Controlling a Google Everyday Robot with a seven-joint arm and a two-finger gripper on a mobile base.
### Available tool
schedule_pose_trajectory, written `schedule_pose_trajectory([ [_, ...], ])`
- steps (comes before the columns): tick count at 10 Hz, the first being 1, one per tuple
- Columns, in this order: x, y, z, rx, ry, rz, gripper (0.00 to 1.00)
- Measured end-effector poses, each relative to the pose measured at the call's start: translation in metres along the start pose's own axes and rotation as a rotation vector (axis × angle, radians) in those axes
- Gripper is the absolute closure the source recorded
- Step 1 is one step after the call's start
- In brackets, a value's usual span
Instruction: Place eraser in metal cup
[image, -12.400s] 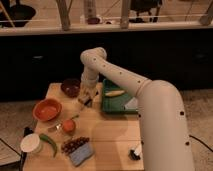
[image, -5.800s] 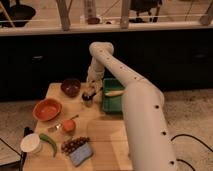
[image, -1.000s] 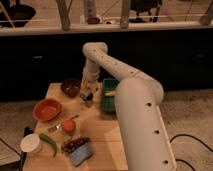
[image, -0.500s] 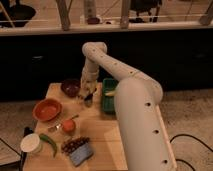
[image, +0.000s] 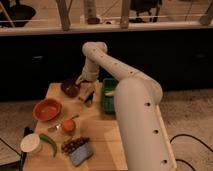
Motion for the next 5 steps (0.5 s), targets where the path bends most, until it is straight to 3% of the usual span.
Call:
schedule_pose_trajectory([
  [5, 0.0021, 0.0014, -0.0029, -0.002, -0.006, 0.006, 0.2],
])
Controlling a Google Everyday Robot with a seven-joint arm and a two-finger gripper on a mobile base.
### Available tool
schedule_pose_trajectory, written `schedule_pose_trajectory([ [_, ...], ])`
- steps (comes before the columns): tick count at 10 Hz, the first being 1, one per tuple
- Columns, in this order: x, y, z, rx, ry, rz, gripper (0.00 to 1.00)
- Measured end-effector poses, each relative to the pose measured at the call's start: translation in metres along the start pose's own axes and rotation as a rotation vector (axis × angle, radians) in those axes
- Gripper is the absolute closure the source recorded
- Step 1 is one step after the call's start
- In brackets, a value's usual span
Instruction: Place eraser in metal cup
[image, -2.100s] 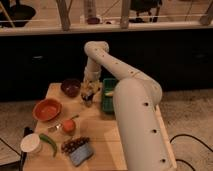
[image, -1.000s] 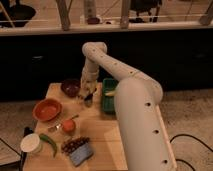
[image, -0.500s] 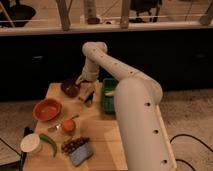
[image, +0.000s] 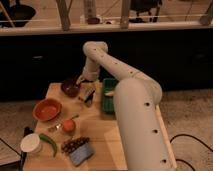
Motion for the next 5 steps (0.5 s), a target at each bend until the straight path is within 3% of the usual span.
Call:
schedule_pose_trajectory([
  [5, 0.0015, 0.0011, -0.0019, 0.003, -0.003, -0.003, 0.2],
])
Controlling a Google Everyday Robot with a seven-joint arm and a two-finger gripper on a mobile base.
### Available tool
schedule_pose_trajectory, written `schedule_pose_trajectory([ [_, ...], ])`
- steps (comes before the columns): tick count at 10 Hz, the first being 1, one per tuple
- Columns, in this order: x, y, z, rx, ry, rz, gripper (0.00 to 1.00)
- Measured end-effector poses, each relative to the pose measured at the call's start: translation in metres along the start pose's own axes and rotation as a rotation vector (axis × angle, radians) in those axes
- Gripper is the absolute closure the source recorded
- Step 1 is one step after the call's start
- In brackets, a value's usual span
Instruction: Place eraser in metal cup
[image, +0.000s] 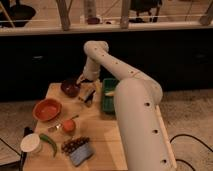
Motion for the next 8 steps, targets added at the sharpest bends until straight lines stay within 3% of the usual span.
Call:
schedule_pose_trajectory([
  [8, 0.0008, 0.0011, 0.001, -0.001, 0.0, 0.002, 0.2],
])
